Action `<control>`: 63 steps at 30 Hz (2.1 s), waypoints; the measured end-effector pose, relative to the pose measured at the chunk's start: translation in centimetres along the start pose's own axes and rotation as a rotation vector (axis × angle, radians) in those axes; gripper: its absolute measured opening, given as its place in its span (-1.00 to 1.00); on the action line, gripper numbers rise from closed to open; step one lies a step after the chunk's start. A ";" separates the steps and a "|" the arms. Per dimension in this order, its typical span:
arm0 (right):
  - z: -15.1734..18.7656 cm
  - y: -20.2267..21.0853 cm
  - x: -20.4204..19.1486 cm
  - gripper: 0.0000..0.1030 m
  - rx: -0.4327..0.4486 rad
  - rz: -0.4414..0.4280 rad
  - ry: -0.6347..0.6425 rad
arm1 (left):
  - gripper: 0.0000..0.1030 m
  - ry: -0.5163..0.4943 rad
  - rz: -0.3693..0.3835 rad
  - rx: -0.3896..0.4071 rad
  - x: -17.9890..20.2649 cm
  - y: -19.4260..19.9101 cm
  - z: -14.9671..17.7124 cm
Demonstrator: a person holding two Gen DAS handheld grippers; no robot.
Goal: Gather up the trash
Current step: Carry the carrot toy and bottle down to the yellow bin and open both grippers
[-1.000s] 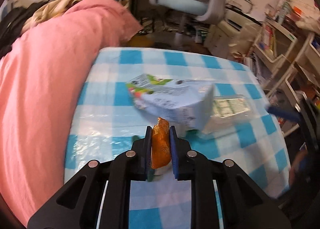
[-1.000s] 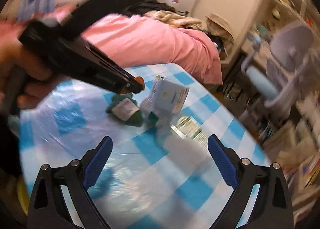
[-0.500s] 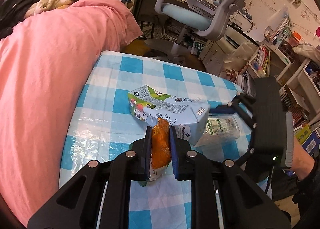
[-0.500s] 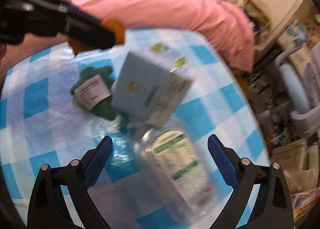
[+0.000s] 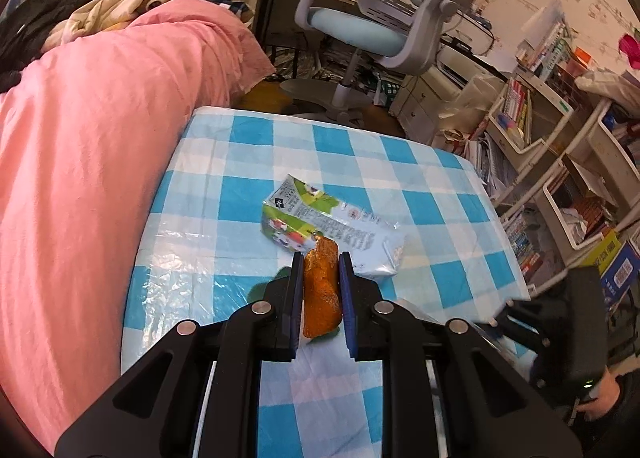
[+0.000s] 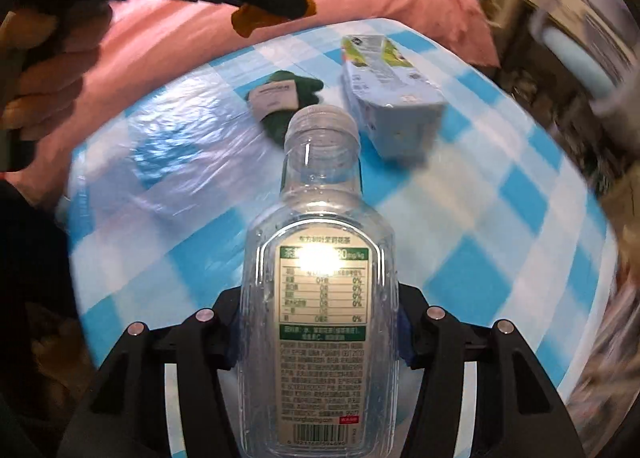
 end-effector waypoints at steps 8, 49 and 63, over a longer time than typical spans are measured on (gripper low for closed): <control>1.0 6.1 0.2 0.07 0.246 -0.137 -0.318 | -0.68 -0.057 -0.003 0.022 2.0 1.8 1.1; 4.8 0.5 -18.8 0.09 -0.073 -0.518 0.150 | -0.68 0.003 -0.157 0.062 -4.2 11.7 8.1; 1.9 4.4 -7.8 0.29 0.158 -0.172 0.017 | -0.62 -0.081 -0.064 -0.280 2.6 12.4 22.8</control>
Point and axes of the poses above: each gripper's, at about its wrist camera, not at the fingertips, and y roughly against the way its jaws point, x to its right, z to its underside, the point moved 4 cm from there along -y, roughly the way its jaws point, and after that the axes turned 6 degrees about x, right-handed, at the moved point
